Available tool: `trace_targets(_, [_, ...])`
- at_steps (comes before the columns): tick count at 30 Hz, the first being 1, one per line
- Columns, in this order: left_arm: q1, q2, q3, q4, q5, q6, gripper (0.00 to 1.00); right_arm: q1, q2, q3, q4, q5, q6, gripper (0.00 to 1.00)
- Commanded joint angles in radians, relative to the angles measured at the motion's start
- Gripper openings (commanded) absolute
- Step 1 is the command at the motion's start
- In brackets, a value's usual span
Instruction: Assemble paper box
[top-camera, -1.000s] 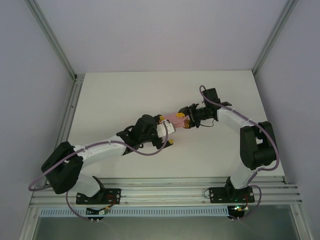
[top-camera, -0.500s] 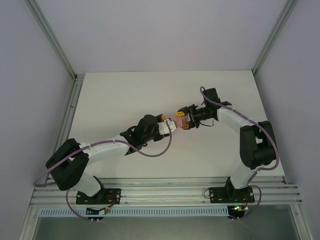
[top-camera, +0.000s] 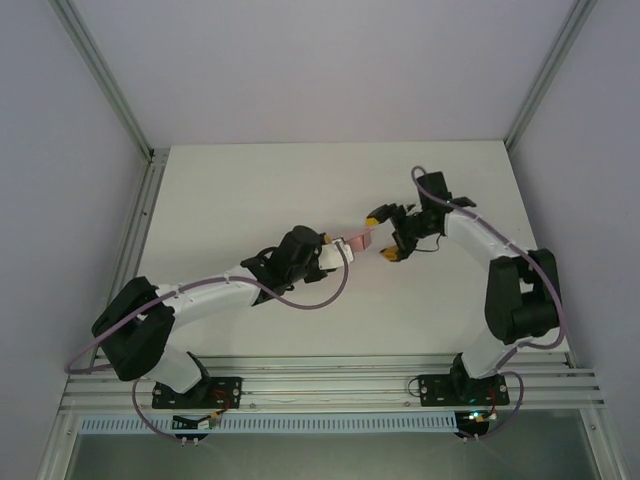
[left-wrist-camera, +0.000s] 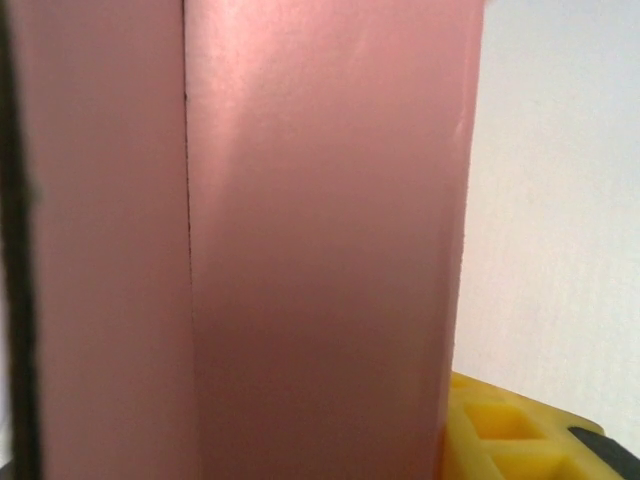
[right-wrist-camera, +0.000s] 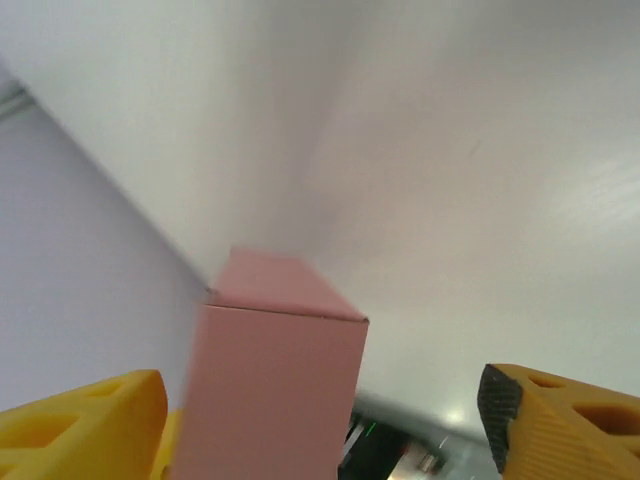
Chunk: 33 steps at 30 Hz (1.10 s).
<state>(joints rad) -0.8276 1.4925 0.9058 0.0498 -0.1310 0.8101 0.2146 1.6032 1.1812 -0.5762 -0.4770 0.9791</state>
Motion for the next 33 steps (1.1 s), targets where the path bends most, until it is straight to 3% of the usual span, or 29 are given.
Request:
trace_targets(1, [0.033,0.005,0.104,-0.275,0.104,0.030,0.33,-0.013,-0.149,0.053,-0.094,0.471,-0.375,0.89])
trace_targets(4, [0.074,0.035,0.199,-0.506,0.212,0.065,0.34,-0.015,-0.295,-0.069,0.147,0.447,-0.616,0.99])
trace_targets(5, [0.084,0.050,0.229,-0.559,0.226,0.069,0.34,-0.015,-0.346,-0.127,0.246,0.326,-0.736,1.00])
trace_targets(7, [0.104,0.080,0.279,-0.669,0.278,0.103,0.35,-0.015,-0.426,-0.219,0.384,0.146,-0.818,1.00])
trace_targets(8, [0.115,0.098,0.304,-0.719,0.303,0.122,0.35,-0.015,-0.455,-0.257,0.431,-0.028,-0.920,1.00])
trace_targets(10, [0.126,0.133,0.341,-0.765,0.315,0.131,0.36,-0.008,-0.477,-0.311,0.466,-0.274,-1.090,0.96])
trace_targets(12, [0.133,0.167,0.376,-0.794,0.314,0.132,0.36,0.014,-0.462,-0.310,0.402,-0.394,-1.239,0.93])
trace_targets(19, [0.139,0.219,0.400,-0.781,0.327,0.137,0.38,0.072,-0.305,-0.222,0.297,-0.367,-1.304,0.72])
trace_targets(33, [0.152,0.247,0.400,-0.764,0.341,0.139,0.38,0.175,-0.177,-0.215,0.224,-0.134,-1.355,0.55])
